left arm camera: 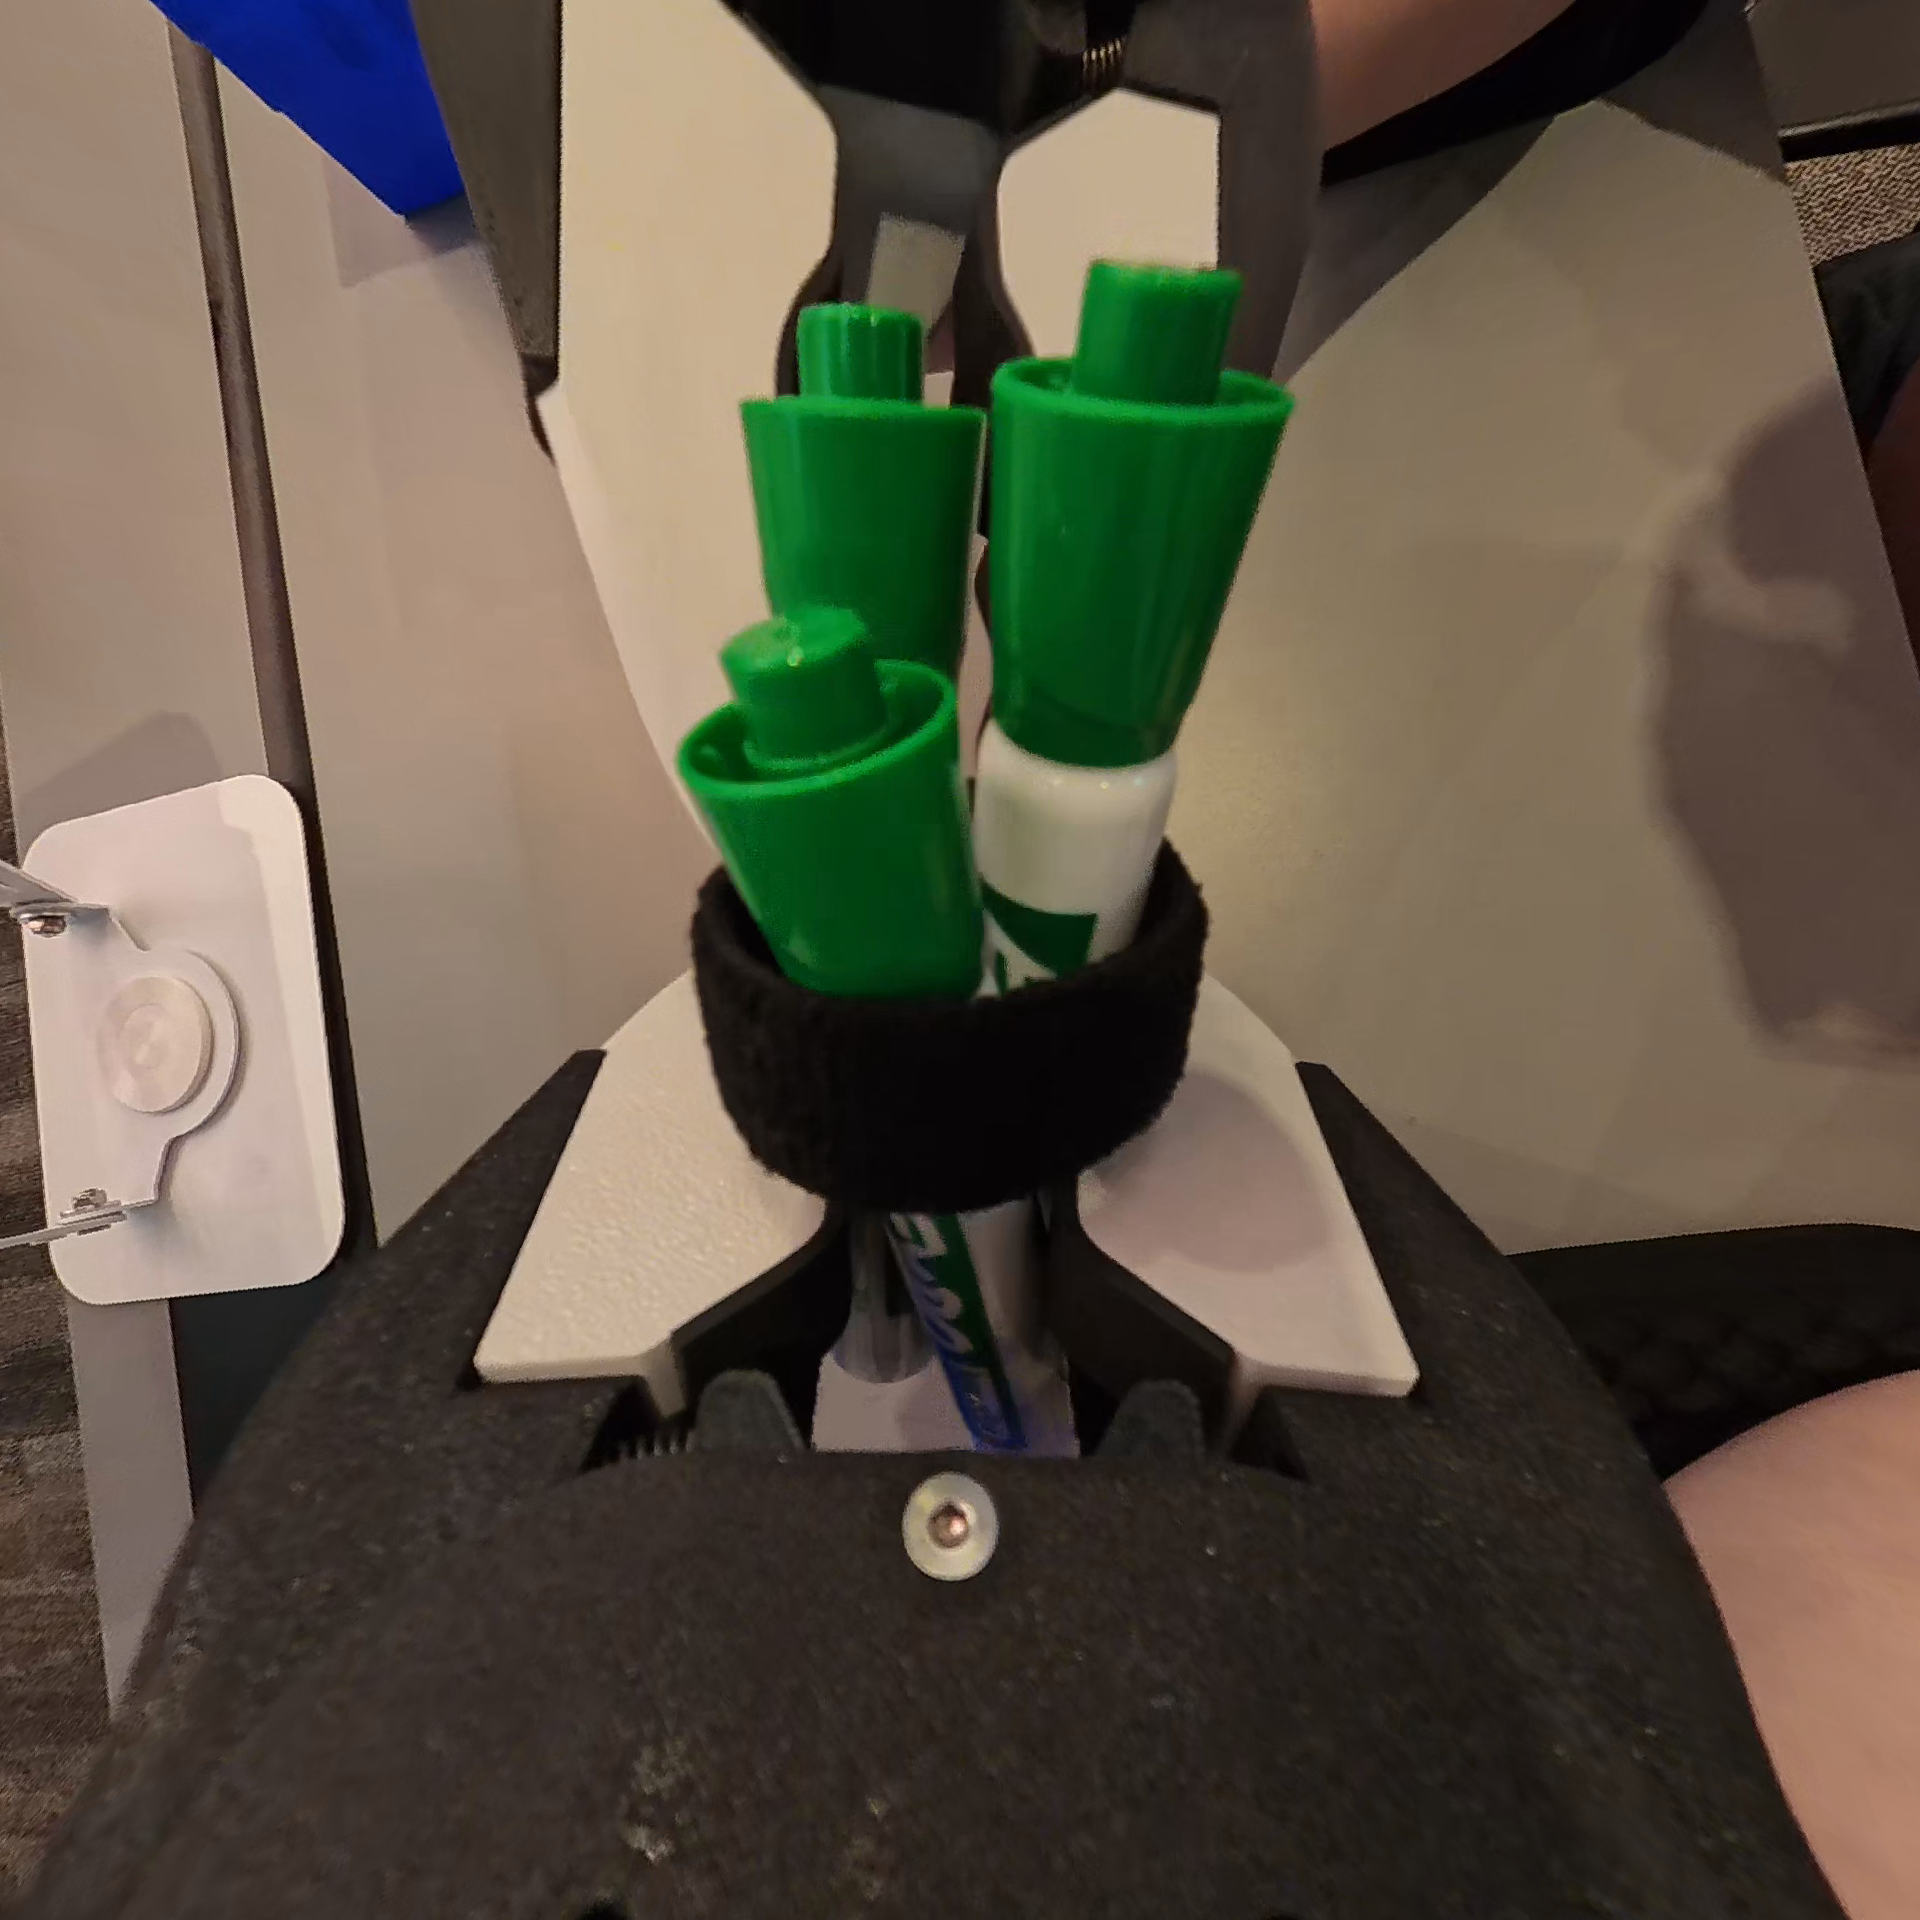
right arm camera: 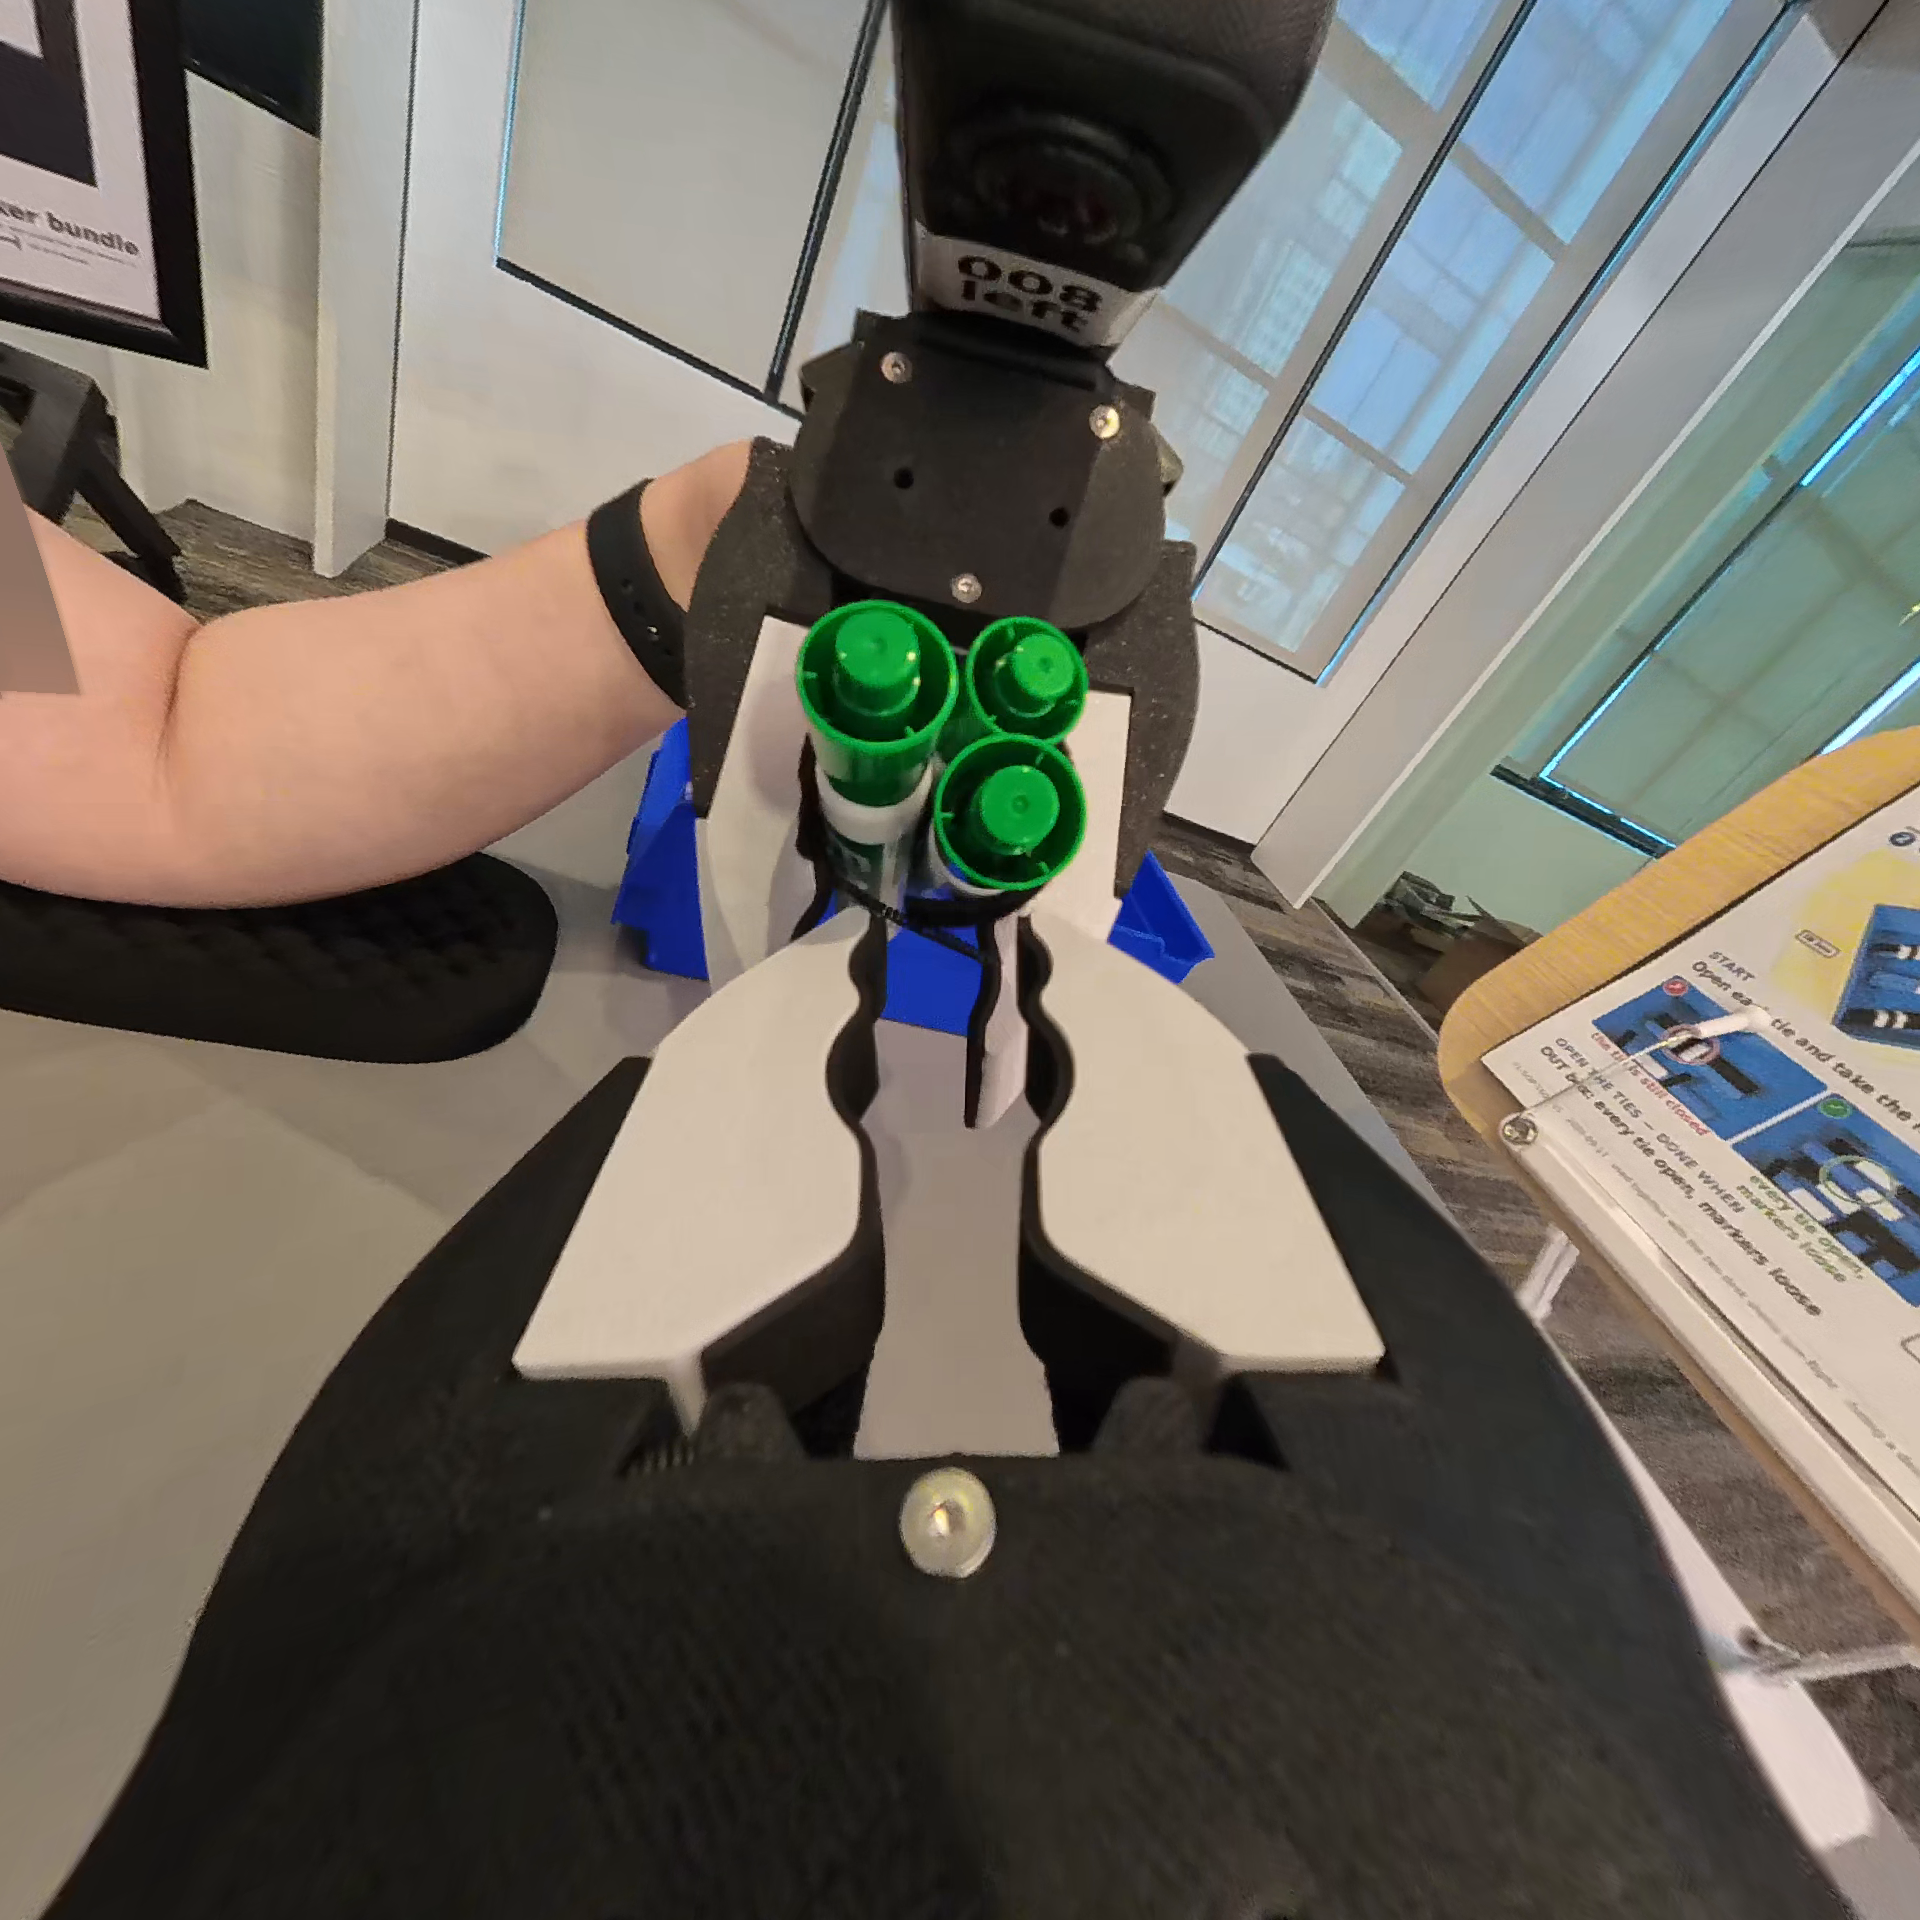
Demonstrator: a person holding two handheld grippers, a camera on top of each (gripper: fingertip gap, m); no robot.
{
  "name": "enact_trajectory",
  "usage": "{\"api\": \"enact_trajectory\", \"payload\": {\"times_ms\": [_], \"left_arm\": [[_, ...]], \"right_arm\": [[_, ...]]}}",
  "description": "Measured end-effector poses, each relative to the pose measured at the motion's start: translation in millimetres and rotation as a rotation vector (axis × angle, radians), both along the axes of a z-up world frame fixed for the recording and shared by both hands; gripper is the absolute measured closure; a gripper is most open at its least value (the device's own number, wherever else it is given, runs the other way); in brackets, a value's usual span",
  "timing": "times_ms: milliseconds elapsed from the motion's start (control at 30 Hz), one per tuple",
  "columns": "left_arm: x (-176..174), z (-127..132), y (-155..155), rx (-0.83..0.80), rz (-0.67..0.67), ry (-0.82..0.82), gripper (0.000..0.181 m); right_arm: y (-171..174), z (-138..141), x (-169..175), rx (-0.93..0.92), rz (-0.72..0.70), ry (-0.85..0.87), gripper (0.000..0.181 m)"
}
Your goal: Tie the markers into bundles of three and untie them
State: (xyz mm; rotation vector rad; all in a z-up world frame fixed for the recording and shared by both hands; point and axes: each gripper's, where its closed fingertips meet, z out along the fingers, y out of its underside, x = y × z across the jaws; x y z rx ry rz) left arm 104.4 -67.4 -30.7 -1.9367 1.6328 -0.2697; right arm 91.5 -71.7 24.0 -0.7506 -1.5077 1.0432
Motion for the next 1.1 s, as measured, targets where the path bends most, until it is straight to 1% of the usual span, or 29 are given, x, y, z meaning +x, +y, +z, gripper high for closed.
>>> {"api": "enact_trajectory", "payload": {"times_ms": [200, 267, 367, 600, 967, 1000, 1100], "left_arm": [[1.4, -2.5, -1.1, -0.011, -0.006, 0.007, 0.14], [0.8, -3.2, -0.6, -0.011, -0.004, 0.011, 0.139], [0.5, -3.2, -0.8, -0.017, -0.002, 0.006, 0.14], [-1.3, -2.3, 0.5, -0.013, 0.006, 0.003, 0.14], [-3.0, -1.6, 1.2, -0.011, 0.013, 0.001, 0.141], [-3.4, -1.6, 1.7, -0.009, 0.016, 0.002, 0.138], [-3.9, -1.4, 2.0, -0.009, 0.017, 0.0, 0.138]], "right_arm": [[1.5, -1.6, -1.0, 0.033, -0.021, -0.004, 0.154], [2.0, -1.9, -1.9, 0.045, -0.033, -0.001, 0.148], [0.2, -1.2, -2.2, 0.053, -0.031, 0.009, 0.144], [-0.2, -1.1, -1.3, 0.064, -0.03, 0.014, 0.145], [-1.6, -3.3, -1.0, -0.003, 0.017, -0.005, 0.142], [-1.4, -3.8, -1.1, -0.008, 0.019, -0.008, 0.142], [-1.7, -4.6, -1.7, -0.034, 0.031, -0.014, 0.14]]}}
